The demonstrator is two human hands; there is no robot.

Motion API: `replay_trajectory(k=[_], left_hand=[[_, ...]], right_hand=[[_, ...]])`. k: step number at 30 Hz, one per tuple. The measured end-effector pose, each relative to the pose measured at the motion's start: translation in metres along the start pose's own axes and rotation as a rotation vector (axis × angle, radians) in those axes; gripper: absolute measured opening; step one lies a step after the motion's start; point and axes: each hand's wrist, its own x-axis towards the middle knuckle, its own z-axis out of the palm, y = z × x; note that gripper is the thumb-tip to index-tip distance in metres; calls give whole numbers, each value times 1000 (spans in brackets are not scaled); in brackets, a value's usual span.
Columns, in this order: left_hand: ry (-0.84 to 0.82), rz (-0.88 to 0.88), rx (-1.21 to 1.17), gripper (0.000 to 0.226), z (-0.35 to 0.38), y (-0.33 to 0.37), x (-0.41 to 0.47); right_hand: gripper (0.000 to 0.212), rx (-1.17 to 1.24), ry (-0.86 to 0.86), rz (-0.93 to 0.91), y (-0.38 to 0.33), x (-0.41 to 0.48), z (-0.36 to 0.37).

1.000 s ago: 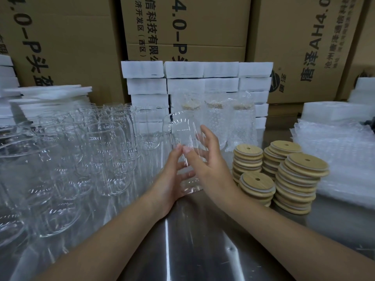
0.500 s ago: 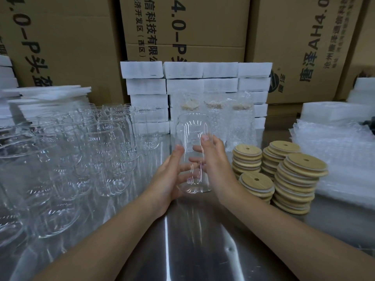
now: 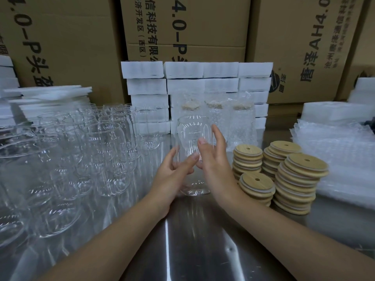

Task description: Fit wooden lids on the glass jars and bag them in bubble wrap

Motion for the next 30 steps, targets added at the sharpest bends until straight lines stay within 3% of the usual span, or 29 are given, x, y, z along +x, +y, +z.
replay_trajectory(k=[5,10,13,17,20,22,30], left_hand=[[19,63,-60,80,-3,1,2],[-45,15,-156,65,-4,3,4],[-107,-32,-174,47,-2,3,6],[-199,-117,-165,85,2,2,4],[-164,-66,-54,113,1,-1,1],[-110,0,-2,109,1,0,0],[-18,-29,-48,102,-2,0,3]], right_hand=[[57,27,-15,-31,-4,3,-4],[41,98,-58,-24,-9,8,-9],[47,114,-72,-23,-7,9,-10],[63,68,-56,-52,-4,5,-5],[58,71,-37,-51,2,2,0],[56,50,-31,-48,4,0,1],[53,-50,-24,-69,0,-2,-1]])
